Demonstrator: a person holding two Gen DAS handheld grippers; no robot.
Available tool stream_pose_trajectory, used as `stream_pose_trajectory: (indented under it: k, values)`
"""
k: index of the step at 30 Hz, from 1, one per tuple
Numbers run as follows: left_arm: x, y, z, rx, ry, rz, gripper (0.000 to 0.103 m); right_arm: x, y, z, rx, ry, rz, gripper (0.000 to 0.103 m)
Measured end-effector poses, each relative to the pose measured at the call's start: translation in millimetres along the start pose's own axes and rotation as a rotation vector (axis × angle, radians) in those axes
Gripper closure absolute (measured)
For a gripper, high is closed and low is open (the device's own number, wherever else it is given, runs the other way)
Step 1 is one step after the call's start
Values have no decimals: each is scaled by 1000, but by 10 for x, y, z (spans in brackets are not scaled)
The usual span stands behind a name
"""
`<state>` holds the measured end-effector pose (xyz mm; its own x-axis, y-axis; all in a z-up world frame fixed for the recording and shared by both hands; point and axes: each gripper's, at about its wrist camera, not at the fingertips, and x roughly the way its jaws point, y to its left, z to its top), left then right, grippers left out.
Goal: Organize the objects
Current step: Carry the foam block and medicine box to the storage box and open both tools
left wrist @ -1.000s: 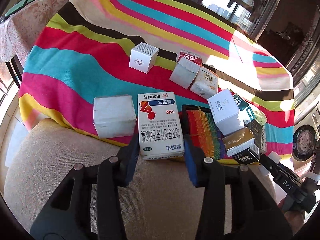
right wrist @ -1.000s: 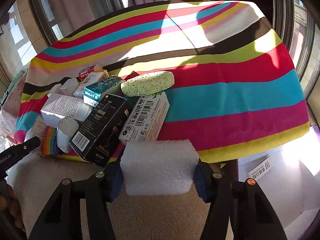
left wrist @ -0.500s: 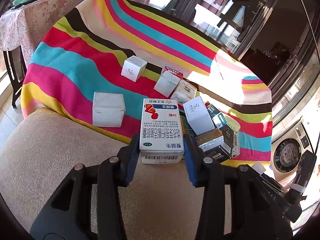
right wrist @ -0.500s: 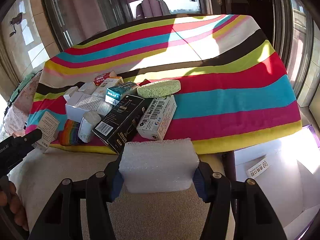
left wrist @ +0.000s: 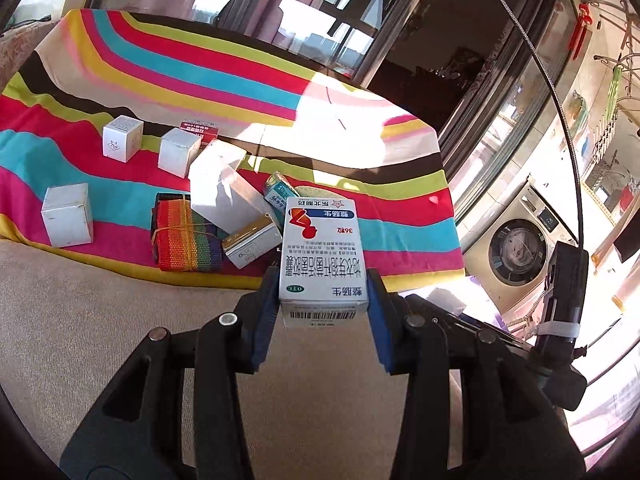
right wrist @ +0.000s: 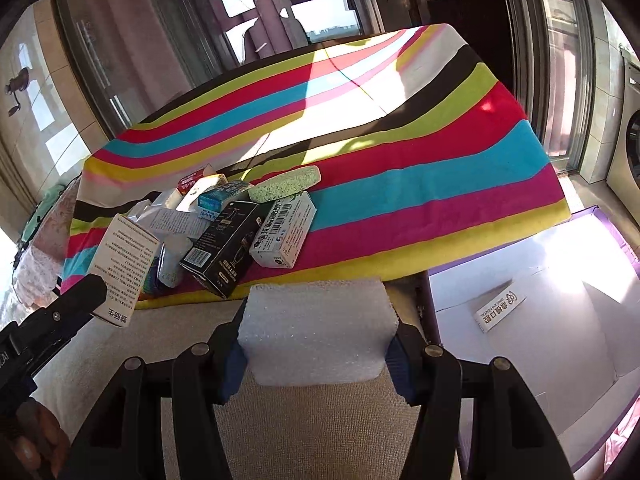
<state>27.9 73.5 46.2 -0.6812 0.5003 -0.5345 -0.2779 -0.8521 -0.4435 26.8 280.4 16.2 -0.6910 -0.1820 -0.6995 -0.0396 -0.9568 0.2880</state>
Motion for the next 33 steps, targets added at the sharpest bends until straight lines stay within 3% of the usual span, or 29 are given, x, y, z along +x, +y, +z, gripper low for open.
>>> stream_pose_trajectory:
  k: [29,31,33]
  values:
    - [854,-1584,-465,267,277,-324,56,-813,-1733,-286,280,-54,-284,43]
    - [910,-1648,-501,273,311,-348,46,-856,-1824,-283,296,-52,-305,40]
    - [939,-1678,-532,281,330,-355,32,-892,-1904,-288,319,-50,-334,25]
